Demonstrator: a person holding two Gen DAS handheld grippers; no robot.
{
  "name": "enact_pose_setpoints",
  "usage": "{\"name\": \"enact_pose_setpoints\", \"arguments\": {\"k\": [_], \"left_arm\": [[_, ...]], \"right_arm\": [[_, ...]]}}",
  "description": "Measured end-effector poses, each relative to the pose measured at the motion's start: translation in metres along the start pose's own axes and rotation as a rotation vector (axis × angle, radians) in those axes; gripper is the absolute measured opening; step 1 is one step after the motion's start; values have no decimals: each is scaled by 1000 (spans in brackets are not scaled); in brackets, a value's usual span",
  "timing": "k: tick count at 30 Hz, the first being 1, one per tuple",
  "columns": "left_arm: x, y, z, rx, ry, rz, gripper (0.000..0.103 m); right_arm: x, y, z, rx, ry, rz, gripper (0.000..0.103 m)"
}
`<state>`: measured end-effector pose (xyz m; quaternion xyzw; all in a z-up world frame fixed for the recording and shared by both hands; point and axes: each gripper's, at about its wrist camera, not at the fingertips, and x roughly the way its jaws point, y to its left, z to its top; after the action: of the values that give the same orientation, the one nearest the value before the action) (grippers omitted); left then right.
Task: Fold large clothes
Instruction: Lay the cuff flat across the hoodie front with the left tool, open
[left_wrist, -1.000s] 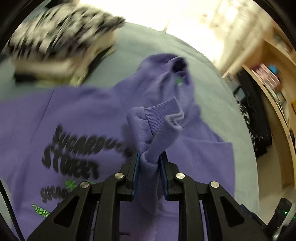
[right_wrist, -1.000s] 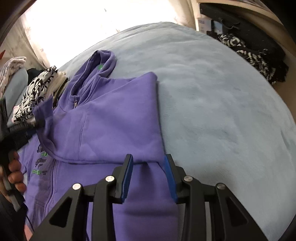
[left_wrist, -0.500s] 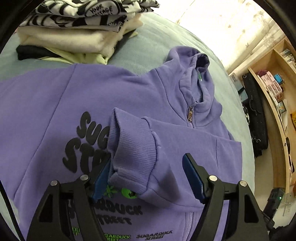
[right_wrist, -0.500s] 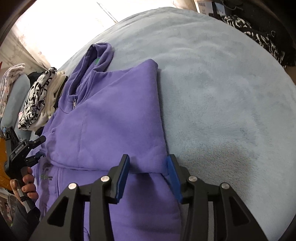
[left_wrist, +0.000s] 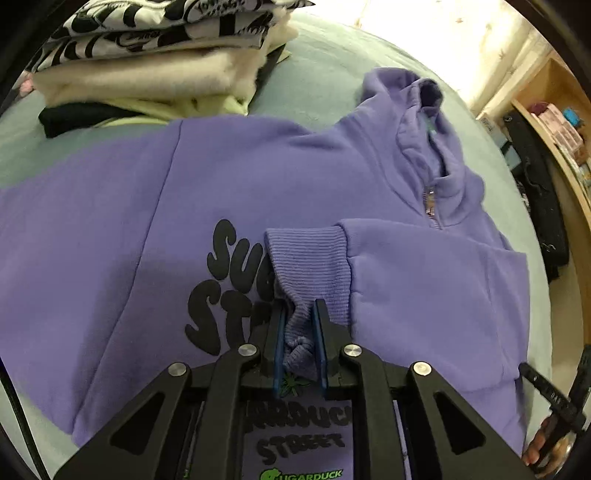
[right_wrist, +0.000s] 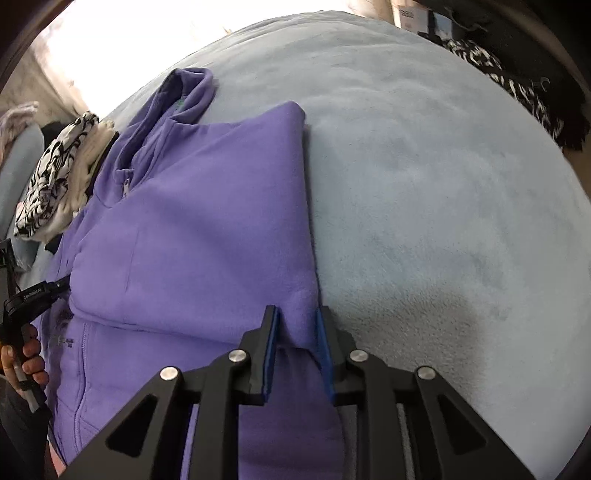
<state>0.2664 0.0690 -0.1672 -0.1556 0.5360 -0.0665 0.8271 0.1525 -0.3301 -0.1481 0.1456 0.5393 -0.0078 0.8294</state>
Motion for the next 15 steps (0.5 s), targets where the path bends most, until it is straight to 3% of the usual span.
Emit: {"name": "enact_pose_setpoints", "arguments": {"k": [1, 3, 4, 5, 7, 12, 15], "left_arm": [[-3, 1, 2, -3, 0, -16, 18], [-7, 2, 9, -5, -11, -45, 39], [-9, 3, 12, -6, -21, -47, 56], [-12, 3, 18, -8, -44, -47, 63], [-11, 2, 25, -3, -59, -57, 63], [13, -3, 42, 21, 18, -33, 63], [20, -11, 47, 52, 25, 13, 50]], "right_arm": [[-5, 1, 4, 1, -4, 13, 26], [-16, 0, 15, 8, -28, 67, 35], [-19, -1, 22, 14, -48, 94, 42], [-21, -2, 29, 23, -61, 100, 43], [-20, -1, 45, 33, -78, 99, 44], [10, 5, 94, 57, -73, 84, 44], [27, 6, 118, 48, -72, 14, 44]]}}
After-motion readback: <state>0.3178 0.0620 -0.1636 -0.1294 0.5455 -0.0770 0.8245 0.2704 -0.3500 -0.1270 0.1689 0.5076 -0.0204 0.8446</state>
